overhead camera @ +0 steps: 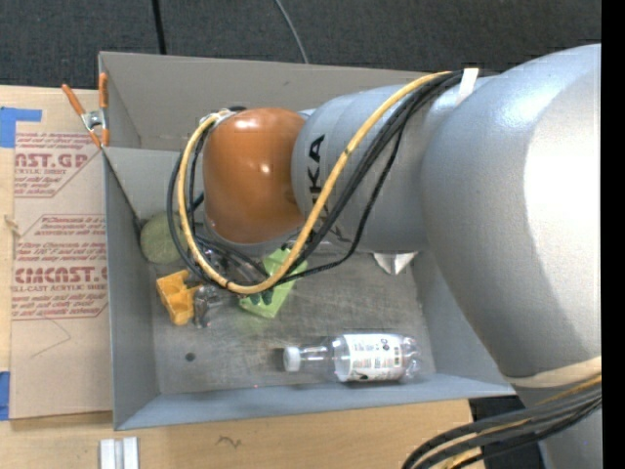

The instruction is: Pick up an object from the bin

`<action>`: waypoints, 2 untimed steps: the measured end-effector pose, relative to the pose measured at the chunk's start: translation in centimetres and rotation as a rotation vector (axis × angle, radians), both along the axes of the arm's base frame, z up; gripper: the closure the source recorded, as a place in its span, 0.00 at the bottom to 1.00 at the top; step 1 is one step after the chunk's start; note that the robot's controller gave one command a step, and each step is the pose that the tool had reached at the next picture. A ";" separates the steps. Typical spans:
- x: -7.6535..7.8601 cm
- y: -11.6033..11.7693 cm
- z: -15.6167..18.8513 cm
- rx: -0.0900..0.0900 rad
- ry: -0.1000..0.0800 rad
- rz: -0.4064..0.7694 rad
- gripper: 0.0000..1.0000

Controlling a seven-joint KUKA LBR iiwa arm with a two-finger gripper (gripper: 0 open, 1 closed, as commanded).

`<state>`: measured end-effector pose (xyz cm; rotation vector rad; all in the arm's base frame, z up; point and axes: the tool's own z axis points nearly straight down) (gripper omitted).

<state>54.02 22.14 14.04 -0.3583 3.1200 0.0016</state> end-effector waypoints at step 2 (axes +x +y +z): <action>0.0 0.0 1.7 0.001 -0.002 0.000 1.00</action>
Offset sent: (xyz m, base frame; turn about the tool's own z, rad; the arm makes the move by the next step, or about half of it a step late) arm -0.0002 0.0000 0.0368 0.0000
